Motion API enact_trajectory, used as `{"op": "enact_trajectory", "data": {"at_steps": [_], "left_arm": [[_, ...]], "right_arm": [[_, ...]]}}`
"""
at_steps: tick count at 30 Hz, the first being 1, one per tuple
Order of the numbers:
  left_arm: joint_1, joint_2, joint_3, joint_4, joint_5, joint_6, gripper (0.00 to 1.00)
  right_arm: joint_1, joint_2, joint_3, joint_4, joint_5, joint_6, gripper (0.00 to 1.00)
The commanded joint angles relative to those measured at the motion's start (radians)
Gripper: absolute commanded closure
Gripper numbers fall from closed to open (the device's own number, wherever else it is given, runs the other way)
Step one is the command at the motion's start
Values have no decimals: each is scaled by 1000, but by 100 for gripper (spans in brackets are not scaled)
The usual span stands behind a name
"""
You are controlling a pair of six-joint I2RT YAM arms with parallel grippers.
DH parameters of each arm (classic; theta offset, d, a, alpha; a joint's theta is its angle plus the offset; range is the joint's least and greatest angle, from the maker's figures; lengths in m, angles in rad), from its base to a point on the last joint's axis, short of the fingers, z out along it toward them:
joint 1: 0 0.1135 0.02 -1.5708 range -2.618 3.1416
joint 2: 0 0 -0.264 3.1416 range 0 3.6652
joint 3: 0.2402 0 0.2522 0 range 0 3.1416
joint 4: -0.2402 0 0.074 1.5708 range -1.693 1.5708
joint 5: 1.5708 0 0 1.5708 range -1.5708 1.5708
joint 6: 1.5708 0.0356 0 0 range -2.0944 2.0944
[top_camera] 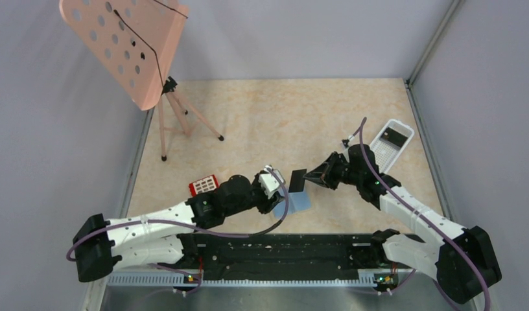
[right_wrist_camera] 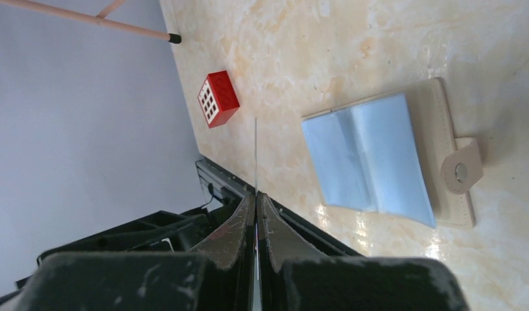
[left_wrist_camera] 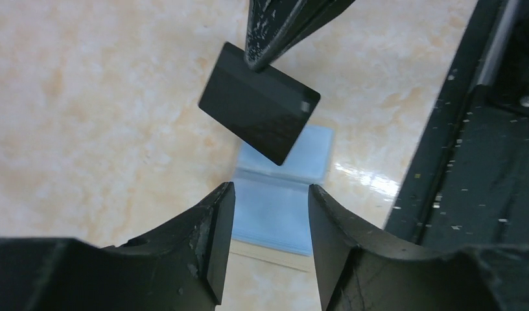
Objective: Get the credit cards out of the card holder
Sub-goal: Place the credit card in the storage box.
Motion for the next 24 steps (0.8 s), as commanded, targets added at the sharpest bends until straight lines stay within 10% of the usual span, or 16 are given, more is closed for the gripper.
{"op": "enact_trajectory", "data": {"at_steps": [1,24], "left_arm": [[-35,-19,-43,219,-99,297,47],[-133,263,37,342,-214,492,44]], "right_arm": [[-8,-24,43,26,-17,73,100],[-8,-37,-67,168,-86,152,100]]}}
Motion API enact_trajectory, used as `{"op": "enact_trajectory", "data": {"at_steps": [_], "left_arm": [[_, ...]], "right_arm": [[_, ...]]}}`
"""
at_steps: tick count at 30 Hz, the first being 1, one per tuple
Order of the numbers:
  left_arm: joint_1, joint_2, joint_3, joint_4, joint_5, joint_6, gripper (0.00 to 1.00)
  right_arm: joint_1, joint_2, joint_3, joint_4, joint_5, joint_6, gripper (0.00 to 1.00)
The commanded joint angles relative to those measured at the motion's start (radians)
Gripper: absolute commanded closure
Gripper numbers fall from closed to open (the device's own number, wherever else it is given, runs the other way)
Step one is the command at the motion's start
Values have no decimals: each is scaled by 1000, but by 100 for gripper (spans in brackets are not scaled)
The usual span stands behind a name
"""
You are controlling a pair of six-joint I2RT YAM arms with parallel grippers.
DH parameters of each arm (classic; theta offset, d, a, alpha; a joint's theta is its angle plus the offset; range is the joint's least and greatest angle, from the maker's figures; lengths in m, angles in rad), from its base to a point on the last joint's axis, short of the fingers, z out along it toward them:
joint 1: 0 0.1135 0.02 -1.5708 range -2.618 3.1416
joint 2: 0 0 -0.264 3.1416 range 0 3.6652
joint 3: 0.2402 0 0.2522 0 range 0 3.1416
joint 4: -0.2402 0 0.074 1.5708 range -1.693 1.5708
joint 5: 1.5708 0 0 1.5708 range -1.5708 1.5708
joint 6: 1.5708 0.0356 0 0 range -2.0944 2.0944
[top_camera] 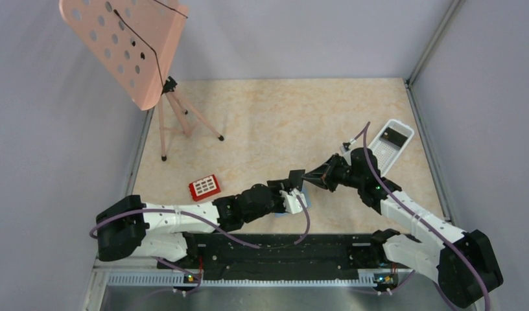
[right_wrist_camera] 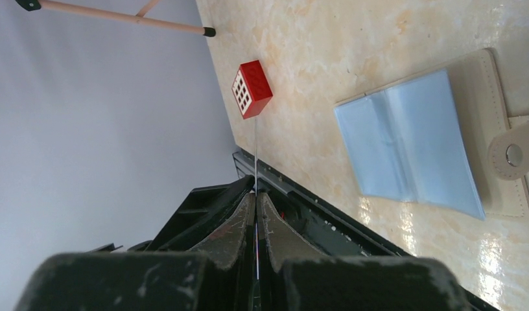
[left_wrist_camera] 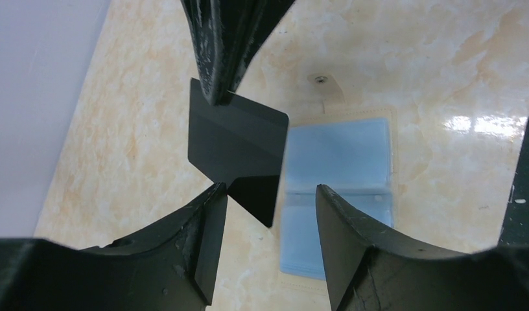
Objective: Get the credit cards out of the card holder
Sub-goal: Place the credit card in the storage box.
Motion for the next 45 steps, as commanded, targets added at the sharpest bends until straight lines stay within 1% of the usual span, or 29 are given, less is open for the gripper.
{"op": "enact_trajectory", "data": {"at_steps": [1,4,5,6,8,9,10,11,12,14,17,20,23,25,27,30,32,34,40,45], "left_arm": [[-6,14,65,63,-35,-27,46],[-6,-4,50,87,-41,-71,52],[-6,-15,43,98,-35,-97,56],[-6,-26,35,106,-9,-125,63],[-6,-53,11,127,46,-167,86],[-6,-65,4,135,34,-204,93],[-6,-77,0,137,-1,-260,98],[-4,-88,2,128,-43,-310,100],[0,-102,9,96,-68,-354,100],[16,-122,38,10,-47,-428,100],[30,-132,92,-108,-29,-528,100],[71,-129,148,-205,13,-667,100],[170,-119,181,-242,166,-825,100],[236,-119,177,-219,291,-921,100],[279,-129,160,-176,359,-990,100],[310,-161,131,-150,391,-1038,100],[324,-187,108,-129,417,-1062,100],[338,-214,84,-111,445,-1078,100],[351,-278,47,-104,472,-1097,100],[357,-306,18,-66,484,-1137,100]], "right_arm": [[-7,1,-11,65,-44,12,100],[-7,2,-23,64,-48,4,100],[-6,0,-28,74,-52,-2,100],[-6,0,-35,97,-61,-11,100],[-7,-1,-41,138,-76,-39,100],[-7,-1,-36,136,-82,-68,98],[-7,-3,-26,115,-78,-103,94],[-7,-7,-10,79,-66,-148,90],[-6,-15,9,39,-49,-190,84],[-6,-43,25,-5,-20,-261,77],[-6,-86,28,-2,1,-331,72],[-7,-132,10,74,-11,-393,69],[-7,-183,-32,170,-17,-441,67],[-7,-216,-69,258,-44,-460,65],[-6,-242,-100,337,-74,-470,64],[-7,-279,-124,385,-87,-472,61],[-6,-292,-127,383,-78,-461,57],[-7,-290,-136,416,-100,-446,54],[-7,-252,-138,433,-136,-436,51],[-7,-198,-188,611,-200,-350,51]]}}
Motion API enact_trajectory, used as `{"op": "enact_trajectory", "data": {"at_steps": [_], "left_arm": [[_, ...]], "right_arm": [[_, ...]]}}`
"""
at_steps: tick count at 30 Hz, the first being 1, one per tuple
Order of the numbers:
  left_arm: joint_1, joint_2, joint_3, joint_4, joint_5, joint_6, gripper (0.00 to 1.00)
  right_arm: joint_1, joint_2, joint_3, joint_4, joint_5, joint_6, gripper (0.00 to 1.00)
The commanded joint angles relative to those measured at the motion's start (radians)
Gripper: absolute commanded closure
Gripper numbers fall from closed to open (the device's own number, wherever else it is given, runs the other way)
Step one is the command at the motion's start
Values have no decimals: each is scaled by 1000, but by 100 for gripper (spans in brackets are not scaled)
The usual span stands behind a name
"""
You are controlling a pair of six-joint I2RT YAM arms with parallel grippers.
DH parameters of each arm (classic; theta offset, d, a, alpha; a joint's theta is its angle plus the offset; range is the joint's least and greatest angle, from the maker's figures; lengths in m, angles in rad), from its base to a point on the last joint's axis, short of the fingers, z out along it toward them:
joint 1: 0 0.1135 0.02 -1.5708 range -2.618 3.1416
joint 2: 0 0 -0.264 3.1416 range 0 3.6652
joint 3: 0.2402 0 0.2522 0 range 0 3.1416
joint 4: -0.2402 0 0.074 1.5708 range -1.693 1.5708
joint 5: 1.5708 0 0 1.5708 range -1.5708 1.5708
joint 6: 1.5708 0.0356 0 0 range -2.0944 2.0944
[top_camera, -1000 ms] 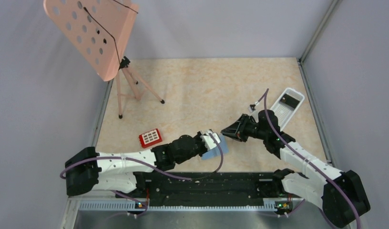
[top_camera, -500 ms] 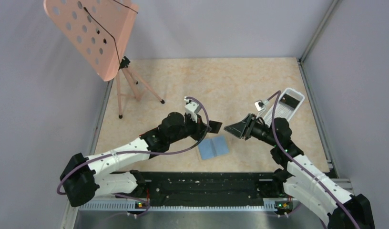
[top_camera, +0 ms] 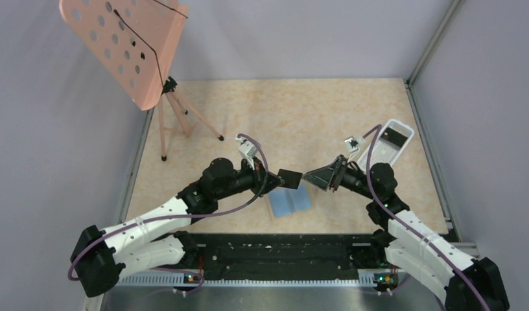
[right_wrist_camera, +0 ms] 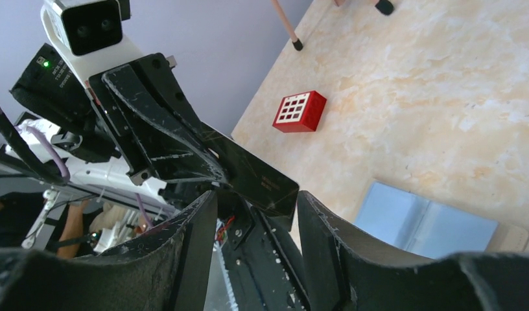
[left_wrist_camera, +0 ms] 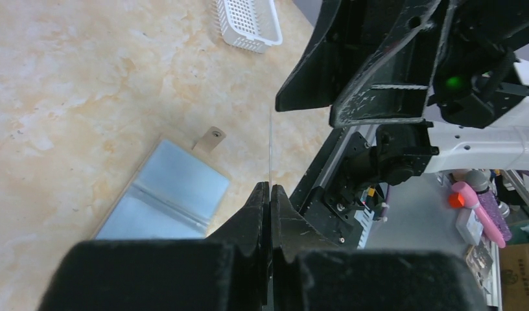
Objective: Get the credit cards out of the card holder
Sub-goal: Place the credit card in the storage box.
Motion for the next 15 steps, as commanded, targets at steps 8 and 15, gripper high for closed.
{"op": "enact_trajectory", "data": {"at_steps": [8,15], "left_arm": [[18,-21,-56,188,63,-125,100],[26,-21,-77,239,63,-167,100]], "right_arm": [[-5,125,-94,449,-137,165,52],[-4,157,-119,499,-146,168,59]]}}
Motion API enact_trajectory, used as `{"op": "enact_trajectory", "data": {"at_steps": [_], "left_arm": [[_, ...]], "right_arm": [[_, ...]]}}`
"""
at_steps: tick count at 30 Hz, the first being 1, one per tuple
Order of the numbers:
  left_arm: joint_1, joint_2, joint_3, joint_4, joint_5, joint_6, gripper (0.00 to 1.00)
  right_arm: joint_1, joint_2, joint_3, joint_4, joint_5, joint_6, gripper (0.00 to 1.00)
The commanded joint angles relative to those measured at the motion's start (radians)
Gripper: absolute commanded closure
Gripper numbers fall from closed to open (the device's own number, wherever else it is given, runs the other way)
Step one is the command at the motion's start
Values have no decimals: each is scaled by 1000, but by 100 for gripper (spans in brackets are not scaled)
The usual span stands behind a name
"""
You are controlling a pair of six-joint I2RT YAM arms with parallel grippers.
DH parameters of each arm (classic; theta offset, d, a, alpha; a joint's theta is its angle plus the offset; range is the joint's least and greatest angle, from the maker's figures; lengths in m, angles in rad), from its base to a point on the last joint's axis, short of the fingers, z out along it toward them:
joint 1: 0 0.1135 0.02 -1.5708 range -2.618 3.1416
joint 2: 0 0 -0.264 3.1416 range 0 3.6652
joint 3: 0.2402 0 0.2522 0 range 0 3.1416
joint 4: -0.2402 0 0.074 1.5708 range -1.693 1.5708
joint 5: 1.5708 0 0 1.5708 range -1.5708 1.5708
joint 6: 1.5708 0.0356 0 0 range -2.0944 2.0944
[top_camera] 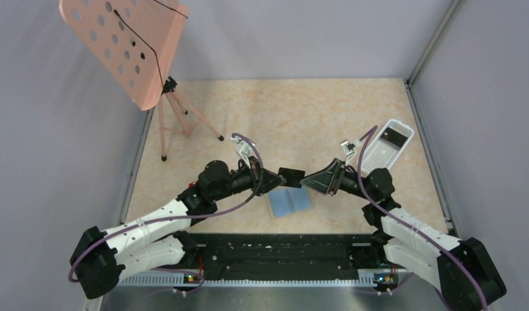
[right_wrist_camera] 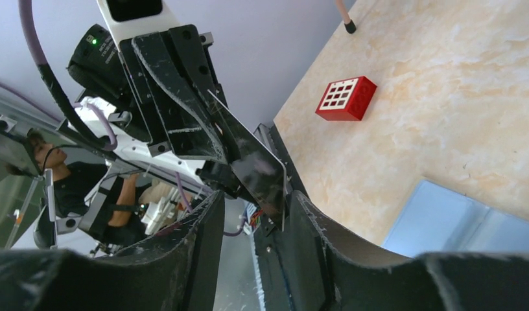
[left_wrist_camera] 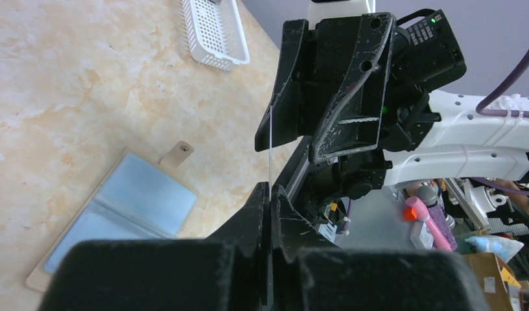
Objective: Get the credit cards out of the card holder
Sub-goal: Place the credit card in the storage box.
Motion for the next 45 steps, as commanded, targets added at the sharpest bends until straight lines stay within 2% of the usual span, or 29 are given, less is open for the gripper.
{"op": "enact_trajectory", "data": {"at_steps": [1,4,8,11,15,17,19,22,28,30,33,37,41,45], "left_arm": [[11,0,-22,96,17,-39,100],[16,1,-30,110,20,-52,100],[21,-6,-41,118,12,-63,100],[27,-11,-54,134,21,-74,100],[33,-14,-52,129,27,-74,100],[33,-18,-46,101,12,-67,87],[35,-28,-40,62,-10,-51,66],[35,-50,-26,-20,-56,-11,47],[35,-112,16,-213,-170,101,31],[35,-126,19,-243,-208,143,4],[35,-126,62,-341,-243,230,1],[35,-127,145,-496,-272,367,1],[35,-131,197,-630,-394,436,1],[35,-101,267,-765,-488,466,1]], "right_arm": [[-4,11,-22,132,-22,18,62],[-5,15,-25,169,-25,36,70],[-4,27,-28,219,-32,60,89],[-4,43,-30,258,-33,76,98],[-4,63,-26,278,-39,89,100],[-4,62,-25,275,-21,96,100],[-5,48,-20,248,8,98,100],[-5,11,24,106,45,46,100],[-19,-108,195,-390,164,-186,100],[-38,-108,262,-506,169,-235,100],[-91,-71,380,-704,170,-314,100],[-222,24,577,-959,174,-427,100],[-418,118,761,-1110,114,-567,100],[-623,224,908,-1248,155,-650,100]]}}
